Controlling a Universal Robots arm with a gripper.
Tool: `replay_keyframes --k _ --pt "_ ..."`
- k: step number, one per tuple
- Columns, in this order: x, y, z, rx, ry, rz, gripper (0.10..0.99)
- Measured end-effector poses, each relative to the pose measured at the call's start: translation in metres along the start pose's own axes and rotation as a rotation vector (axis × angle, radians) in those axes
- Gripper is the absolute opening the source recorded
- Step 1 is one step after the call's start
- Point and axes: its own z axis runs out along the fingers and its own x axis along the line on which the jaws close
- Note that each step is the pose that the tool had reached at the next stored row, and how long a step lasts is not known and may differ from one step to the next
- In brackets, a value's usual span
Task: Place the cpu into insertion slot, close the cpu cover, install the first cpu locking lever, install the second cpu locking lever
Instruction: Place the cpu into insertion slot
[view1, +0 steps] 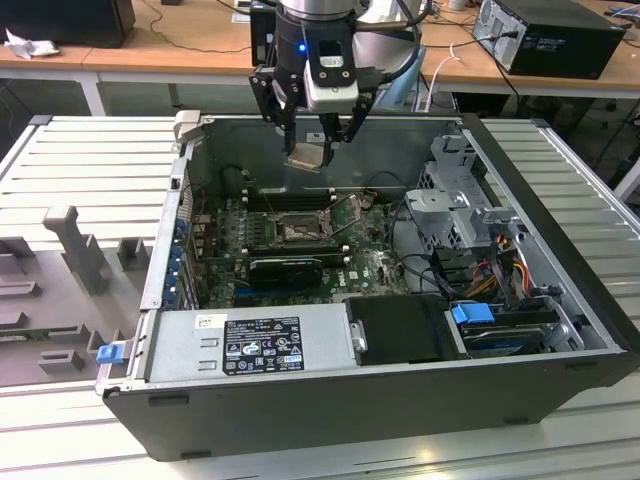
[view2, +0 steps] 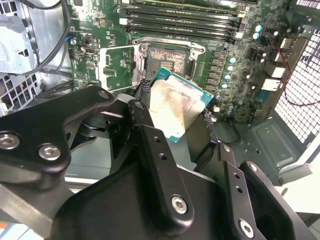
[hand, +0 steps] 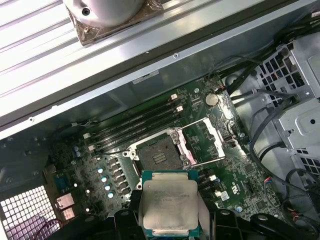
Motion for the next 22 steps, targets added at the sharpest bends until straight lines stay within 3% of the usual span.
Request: replay_keyframes --k 22 --pt "-0.0004 -0.0010 0.0028 -0.001 -0.0130 0.136 0.529"
